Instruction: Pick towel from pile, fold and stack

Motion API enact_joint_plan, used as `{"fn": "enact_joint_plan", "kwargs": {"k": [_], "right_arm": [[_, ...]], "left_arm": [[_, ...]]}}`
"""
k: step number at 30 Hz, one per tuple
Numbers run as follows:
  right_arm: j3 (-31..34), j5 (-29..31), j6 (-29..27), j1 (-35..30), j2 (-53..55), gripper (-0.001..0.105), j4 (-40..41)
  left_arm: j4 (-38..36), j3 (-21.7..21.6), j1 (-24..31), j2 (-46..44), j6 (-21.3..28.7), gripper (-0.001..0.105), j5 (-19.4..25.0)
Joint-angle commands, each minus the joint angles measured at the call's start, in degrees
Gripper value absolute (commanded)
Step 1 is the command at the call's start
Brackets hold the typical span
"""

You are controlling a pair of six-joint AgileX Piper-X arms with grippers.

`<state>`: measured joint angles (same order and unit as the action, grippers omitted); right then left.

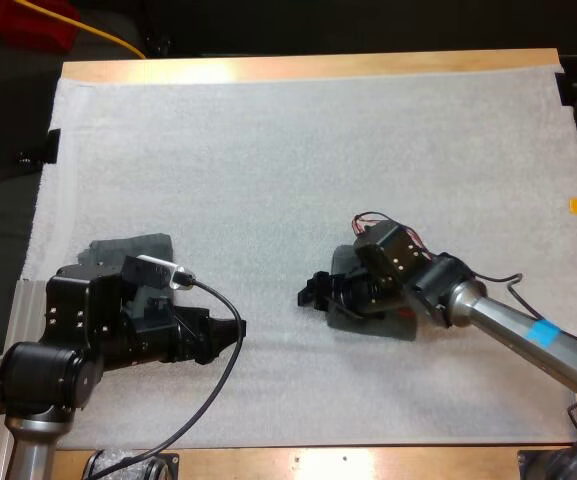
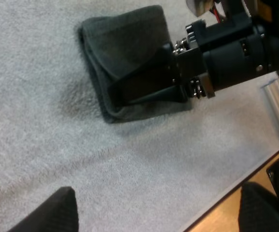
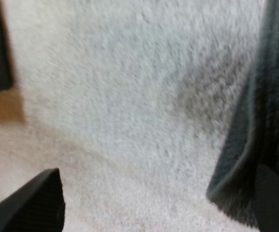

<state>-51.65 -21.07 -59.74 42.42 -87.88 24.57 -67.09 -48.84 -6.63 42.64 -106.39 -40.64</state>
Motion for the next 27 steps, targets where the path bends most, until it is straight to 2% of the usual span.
{"fn": "enact_joint_plan", "kwargs": {"k": [1,6,16,21,27], "right_arm": [[0.0,0.8,-1.5,-0.1,1.3,0.076,0.5],[0.0,5.2,-3.1,-0.1,4.6,0.076,3.0],[0.0,12.6,-18.5,-0.1,8.6,0.076,12.2],[0.0,18.8,-26.8,-0.1,8.9,0.077,16.6],[0.0,22.1,-32.9,-0.1,8.9,0.077,16.0]], "left_arm": [[0.5,-0.1,0.2,-0.2,0.0,0.066,-1.0],[0.5,-0.1,0.2,-0.2,0.0,0.066,-1.8],[0.5,-0.1,0.2,-0.2,0.0,0.066,-2.9],[0.5,-0.1,0.2,-0.2,0.0,0.066,-4.3],[0.5,-0.1,0.2,-0.2,0.0,0.066,-4.3]]}}
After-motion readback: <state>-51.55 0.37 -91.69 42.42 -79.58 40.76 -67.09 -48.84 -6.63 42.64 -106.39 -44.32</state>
